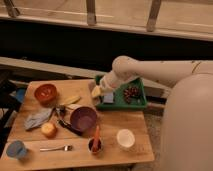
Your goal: Wipe tray with eraser
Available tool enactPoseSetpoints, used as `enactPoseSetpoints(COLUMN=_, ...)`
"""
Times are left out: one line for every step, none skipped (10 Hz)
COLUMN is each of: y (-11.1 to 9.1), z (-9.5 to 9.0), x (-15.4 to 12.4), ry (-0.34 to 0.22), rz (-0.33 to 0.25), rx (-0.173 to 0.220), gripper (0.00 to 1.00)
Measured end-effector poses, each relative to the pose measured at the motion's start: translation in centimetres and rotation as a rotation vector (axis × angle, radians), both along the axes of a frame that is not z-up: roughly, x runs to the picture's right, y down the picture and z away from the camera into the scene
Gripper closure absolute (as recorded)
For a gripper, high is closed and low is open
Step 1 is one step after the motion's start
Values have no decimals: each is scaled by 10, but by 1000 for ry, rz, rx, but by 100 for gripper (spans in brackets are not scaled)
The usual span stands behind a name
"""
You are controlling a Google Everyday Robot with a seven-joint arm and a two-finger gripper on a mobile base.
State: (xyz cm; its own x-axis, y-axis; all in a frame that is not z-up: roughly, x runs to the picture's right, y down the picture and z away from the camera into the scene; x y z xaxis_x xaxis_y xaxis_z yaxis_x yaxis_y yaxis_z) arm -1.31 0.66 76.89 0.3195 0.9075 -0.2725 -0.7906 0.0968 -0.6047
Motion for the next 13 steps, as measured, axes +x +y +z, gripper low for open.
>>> enactPoseSetpoints(y=-10, z=1, x=11, ry=12, rz=15, rx=-2, gripper=100)
enactPoseSetpoints(y=-14, z=2, x=19, ry=20, rz=24, rx=-3, gripper=100)
enactPoseSetpoints(y=-14, z=2, x=17, ry=18, rz=22, rx=-4, gripper=100)
enactPoseSetpoints(y=-14, z=2, x=14, ry=16, rz=21, rx=-3, gripper=100)
enactPoseSetpoints(y=-13, z=3, x=16, ry=22, rz=30, rx=-4, gripper=100)
enactPoseSetpoints(y=-14, z=4, x=21, ry=42, rz=61, rx=3, gripper=100)
enactPoseSetpoints(y=-18, z=7, x=31, ry=62, rz=93, rx=13, gripper=100)
enactPoseSetpoints(y=-26, z=12, x=45, ry=84, rz=129, rx=28, gripper=100)
enactPoseSetpoints(y=-36, z=18, x=63, ry=108, rz=167, rx=43, gripper=100)
enactPoseSetpoints(y=-47, z=26, x=86, ry=138, rz=209, rx=54, gripper=100)
enactPoseSetpoints(y=-52, z=32, x=106, ry=165, rz=238, rx=57, gripper=100)
enactPoseSetpoints(y=-56, z=40, x=130, ry=202, rz=271, rx=54, gripper=100)
enactPoseSetpoints(y=-56, z=46, x=142, ry=224, rz=285, rx=46, gripper=100)
